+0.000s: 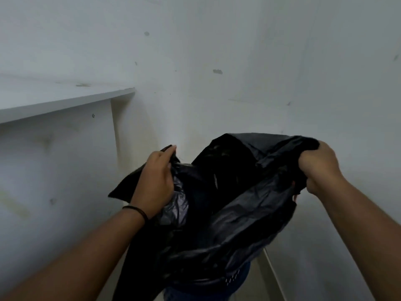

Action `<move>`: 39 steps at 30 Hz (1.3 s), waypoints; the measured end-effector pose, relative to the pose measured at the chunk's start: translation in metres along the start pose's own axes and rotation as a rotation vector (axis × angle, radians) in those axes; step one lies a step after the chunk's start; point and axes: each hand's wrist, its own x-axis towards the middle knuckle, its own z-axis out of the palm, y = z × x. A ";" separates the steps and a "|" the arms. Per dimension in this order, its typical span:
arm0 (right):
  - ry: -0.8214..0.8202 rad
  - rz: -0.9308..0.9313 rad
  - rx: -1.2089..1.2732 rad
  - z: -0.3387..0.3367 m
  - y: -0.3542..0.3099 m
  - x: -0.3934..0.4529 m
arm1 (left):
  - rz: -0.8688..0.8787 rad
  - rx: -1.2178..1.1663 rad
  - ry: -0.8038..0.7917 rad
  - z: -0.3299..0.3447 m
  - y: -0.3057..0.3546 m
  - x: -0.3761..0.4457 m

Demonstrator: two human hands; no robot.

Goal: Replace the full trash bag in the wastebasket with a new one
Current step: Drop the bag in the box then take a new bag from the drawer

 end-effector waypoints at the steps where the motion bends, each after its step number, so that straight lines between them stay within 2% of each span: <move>1: 0.048 -0.047 -0.023 -0.003 0.002 0.000 | 0.006 0.035 -0.030 0.001 -0.009 -0.002; 4: 0.094 -0.135 -0.036 -0.005 0.008 -0.001 | 0.042 0.107 -0.195 0.009 -0.027 -0.015; 6: 0.056 -0.189 -0.120 -0.001 0.009 -0.006 | 0.065 0.112 -0.286 0.020 -0.034 -0.025; 9: -0.067 -0.378 -0.354 0.010 0.011 -0.017 | 0.035 0.096 -0.414 0.040 -0.041 -0.042; 10: -0.121 -0.449 -0.421 0.014 0.013 -0.020 | 0.025 0.141 -0.486 0.048 -0.044 -0.048; 12: -0.217 -0.559 -0.526 0.025 0.019 -0.028 | -0.013 0.385 -0.656 0.062 -0.052 -0.060; 14: -0.312 -0.591 -0.588 0.035 0.026 -0.033 | -0.054 0.584 -0.776 0.069 -0.057 -0.072; 15: -0.367 -0.575 -0.605 0.041 0.031 -0.034 | -0.032 0.584 -0.773 0.072 -0.060 -0.078; 17: -0.476 -0.502 -0.610 0.051 0.040 -0.037 | 0.106 0.411 -0.730 0.078 -0.064 -0.092; 18: -0.520 -0.460 -0.596 0.056 0.045 -0.038 | 0.152 0.281 -0.759 0.079 -0.065 -0.099; 20: -0.577 -0.377 -0.542 0.068 0.051 -0.039 | 0.148 0.104 -0.921 0.082 -0.064 -0.113; 22: -0.599 -0.295 -0.444 0.079 0.055 -0.039 | 0.100 0.105 -1.083 0.086 -0.065 -0.125; 24: -0.617 -0.214 -0.317 0.089 0.058 -0.037 | 0.046 0.131 -1.161 0.093 -0.071 -0.132; 26: -0.631 -0.154 -0.215 0.096 0.061 -0.032 | -0.052 0.115 -1.216 0.100 -0.077 -0.132; 30: -0.599 -0.101 -0.057 0.105 0.065 -0.021 | -0.218 -0.037 -1.227 0.113 -0.084 -0.134; 32: -0.580 -0.092 -0.027 0.109 0.067 -0.015 | -0.357 -0.126 -1.337 0.118 -0.080 -0.136; 34: -0.555 -0.095 -0.015 0.113 0.069 -0.010 | -0.376 -0.136 -1.433 0.125 -0.078 -0.139; 36: -0.531 -0.114 0.011 0.115 0.069 -0.006 | -0.318 -0.104 -1.333 0.133 -0.081 -0.134; 39: -0.505 -0.192 0.010 0.115 0.066 0.000 | -0.228 0.128 -0.929 0.147 -0.093 -0.118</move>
